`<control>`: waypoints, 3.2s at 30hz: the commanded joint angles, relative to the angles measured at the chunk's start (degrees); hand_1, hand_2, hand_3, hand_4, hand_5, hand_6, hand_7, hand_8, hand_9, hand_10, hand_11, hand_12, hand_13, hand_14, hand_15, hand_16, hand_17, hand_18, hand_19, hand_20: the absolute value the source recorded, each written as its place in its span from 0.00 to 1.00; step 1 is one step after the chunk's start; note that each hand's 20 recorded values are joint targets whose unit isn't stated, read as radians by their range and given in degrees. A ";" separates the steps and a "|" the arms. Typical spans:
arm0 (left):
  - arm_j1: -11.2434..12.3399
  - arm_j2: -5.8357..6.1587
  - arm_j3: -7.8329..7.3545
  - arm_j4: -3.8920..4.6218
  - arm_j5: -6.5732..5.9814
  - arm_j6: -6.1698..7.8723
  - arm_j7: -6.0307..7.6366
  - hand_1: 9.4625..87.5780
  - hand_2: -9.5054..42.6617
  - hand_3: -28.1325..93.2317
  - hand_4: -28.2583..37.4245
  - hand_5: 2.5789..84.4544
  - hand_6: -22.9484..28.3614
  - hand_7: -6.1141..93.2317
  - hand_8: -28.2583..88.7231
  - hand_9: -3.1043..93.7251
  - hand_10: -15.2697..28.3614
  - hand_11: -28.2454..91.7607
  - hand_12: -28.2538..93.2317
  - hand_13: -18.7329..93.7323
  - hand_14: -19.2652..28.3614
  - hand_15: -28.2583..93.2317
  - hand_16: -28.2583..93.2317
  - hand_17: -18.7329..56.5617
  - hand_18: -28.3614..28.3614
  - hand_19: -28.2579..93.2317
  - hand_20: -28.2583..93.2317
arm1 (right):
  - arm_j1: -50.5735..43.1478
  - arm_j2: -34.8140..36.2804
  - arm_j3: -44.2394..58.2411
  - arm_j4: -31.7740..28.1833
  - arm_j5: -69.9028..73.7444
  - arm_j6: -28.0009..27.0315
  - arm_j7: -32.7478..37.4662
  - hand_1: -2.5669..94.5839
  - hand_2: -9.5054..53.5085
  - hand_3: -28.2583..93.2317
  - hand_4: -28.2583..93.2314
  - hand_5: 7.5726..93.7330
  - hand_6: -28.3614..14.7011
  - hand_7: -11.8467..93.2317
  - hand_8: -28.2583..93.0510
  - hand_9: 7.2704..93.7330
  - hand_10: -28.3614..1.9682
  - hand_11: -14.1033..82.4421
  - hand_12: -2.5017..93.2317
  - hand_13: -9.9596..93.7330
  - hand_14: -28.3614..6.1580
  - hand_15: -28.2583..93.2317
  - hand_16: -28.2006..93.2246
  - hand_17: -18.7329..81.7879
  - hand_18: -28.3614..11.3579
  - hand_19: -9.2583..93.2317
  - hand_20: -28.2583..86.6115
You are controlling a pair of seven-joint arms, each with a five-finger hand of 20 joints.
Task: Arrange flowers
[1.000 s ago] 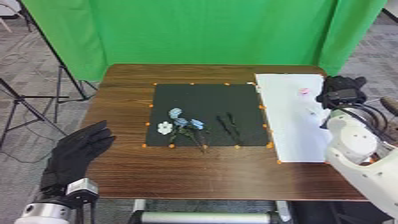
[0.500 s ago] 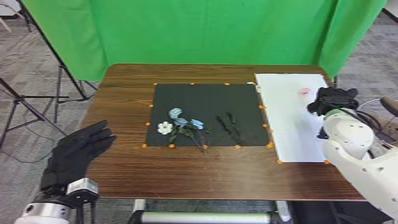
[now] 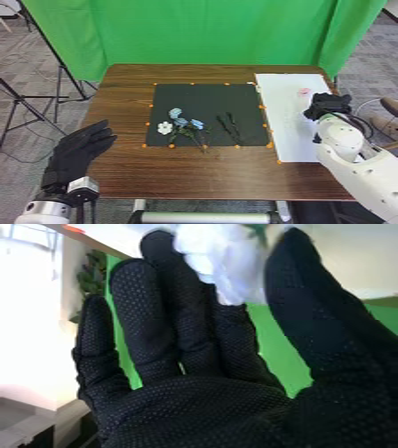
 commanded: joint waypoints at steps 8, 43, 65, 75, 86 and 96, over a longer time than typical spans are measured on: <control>0.83 -0.07 0.17 -0.12 -0.14 0.16 0.85 0.23 0.29 0.91 0.25 0.53 0.72 0.19 0.17 0.42 0.87 0.53 0.30 0.41 1.00 0.71 0.13 0.12 0.88 0.71 0.33 | 2.22 0.98 -3.50 2.66 -3.81 7.47 1.47 0.58 0.01 0.86 0.00 0.84 0.66 0.34 0.24 0.92 0.71 0.41 0.41 0.74 0.63 0.78 0.51 0.34 0.07 0.82 0.57; 2.09 -1.23 -2.53 -1.03 0.70 0.10 -1.63 0.23 0.29 0.91 0.25 0.53 0.72 0.19 0.17 0.43 0.87 0.53 0.30 0.41 1.00 0.71 0.13 0.12 0.88 0.71 0.32 | 15.91 -17.46 -22.82 0.49 -7.83 4.83 -11.55 0.57 0.01 0.87 0.00 0.86 0.67 0.33 0.25 0.93 0.72 0.42 0.42 0.75 0.64 0.78 0.52 0.34 0.08 0.82 0.57; 0.07 -1.07 -2.13 -0.45 1.40 -0.69 -3.48 0.24 0.30 0.91 0.24 0.53 0.72 0.19 0.17 0.43 0.87 0.53 0.30 0.41 1.00 0.71 0.13 0.12 0.88 0.71 0.32 | 15.51 -20.15 -19.72 0.12 -3.83 -4.37 -8.57 0.32 0.08 0.95 0.00 0.66 0.58 0.31 0.12 0.66 0.42 0.54 0.24 0.55 0.34 0.85 0.40 0.24 0.03 0.77 0.58; 2.11 -1.01 -2.37 -0.86 0.85 0.18 -2.17 0.24 0.30 0.91 0.25 0.53 0.72 0.19 0.17 0.43 0.87 0.53 0.30 0.41 1.00 0.71 0.13 0.12 0.88 0.71 0.32 | 15.72 -18.25 -20.05 -3.45 -0.82 -5.82 -8.32 0.29 0.09 0.95 0.01 0.61 0.52 0.28 0.13 0.60 0.30 0.53 0.24 0.51 0.24 0.87 0.37 0.21 0.00 0.74 0.60; 4.16 -0.68 -2.98 -1.30 0.19 1.32 0.10 0.24 0.30 0.91 0.25 0.53 0.72 0.19 0.17 0.43 0.87 0.53 0.30 0.41 1.00 0.71 0.13 0.12 0.88 0.71 0.32 | 17.96 -2.12 -18.78 -13.88 7.13 1.85 -9.56 0.25 0.11 0.95 0.02 0.57 0.46 0.26 0.14 0.49 0.14 0.51 0.24 0.44 0.11 0.88 0.36 0.21 0.00 0.71 0.64; 2.54 -0.32 -0.54 -1.02 0.13 1.61 0.98 0.24 0.30 0.91 0.25 0.53 0.72 0.19 0.17 0.43 0.87 0.53 0.30 0.41 1.00 0.71 0.13 0.12 0.88 0.71 0.32 | 16.62 -0.05 -9.71 -0.51 5.29 -0.84 -7.72 0.25 0.13 0.96 0.02 0.54 0.48 0.27 0.14 0.48 0.19 0.48 0.23 0.43 0.16 0.88 0.35 0.22 0.00 0.71 0.64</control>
